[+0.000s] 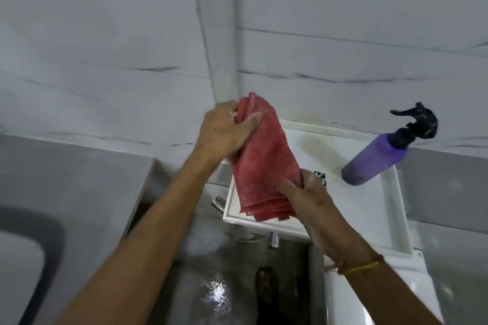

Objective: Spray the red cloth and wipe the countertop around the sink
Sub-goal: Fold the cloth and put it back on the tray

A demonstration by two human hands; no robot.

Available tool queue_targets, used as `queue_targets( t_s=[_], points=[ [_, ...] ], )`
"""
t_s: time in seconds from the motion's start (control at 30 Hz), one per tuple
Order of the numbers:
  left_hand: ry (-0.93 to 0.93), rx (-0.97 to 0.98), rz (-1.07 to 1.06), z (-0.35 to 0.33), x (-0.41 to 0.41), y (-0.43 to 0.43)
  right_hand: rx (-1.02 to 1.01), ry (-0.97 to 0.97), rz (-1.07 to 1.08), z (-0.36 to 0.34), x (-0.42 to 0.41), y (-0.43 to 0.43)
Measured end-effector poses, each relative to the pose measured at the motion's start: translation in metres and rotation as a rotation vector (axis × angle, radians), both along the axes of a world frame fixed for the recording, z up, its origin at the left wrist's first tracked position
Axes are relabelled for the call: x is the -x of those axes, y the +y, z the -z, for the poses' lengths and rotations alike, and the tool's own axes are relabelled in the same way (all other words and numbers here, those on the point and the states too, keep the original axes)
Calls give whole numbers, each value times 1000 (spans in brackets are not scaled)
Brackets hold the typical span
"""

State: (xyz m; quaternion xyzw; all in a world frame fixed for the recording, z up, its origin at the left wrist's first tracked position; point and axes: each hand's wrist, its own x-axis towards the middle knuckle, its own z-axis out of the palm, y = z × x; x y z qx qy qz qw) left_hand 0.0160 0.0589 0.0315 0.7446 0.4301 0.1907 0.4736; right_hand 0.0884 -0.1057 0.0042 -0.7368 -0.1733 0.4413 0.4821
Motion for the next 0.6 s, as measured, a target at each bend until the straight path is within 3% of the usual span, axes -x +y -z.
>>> queue_targets(
  t_s=[0.13,0.2,0.4,0.5,0.6],
  points=[
    [374,-105,268,55,-36,-20,195,-221,-59,39,-14,1],
    [531,-178,253,75,-44,-23,254,-258,-49,51,-13,-3],
    [463,-248,197,82,-57,-12,268,-315,10,61,-1,-2],
    [567,-241,273,80,-53,-13,353,-302,-16,58,5,3],
    [737,-403,326,63,-53,-14,450,-568,-88,50,6,0]
  ],
)
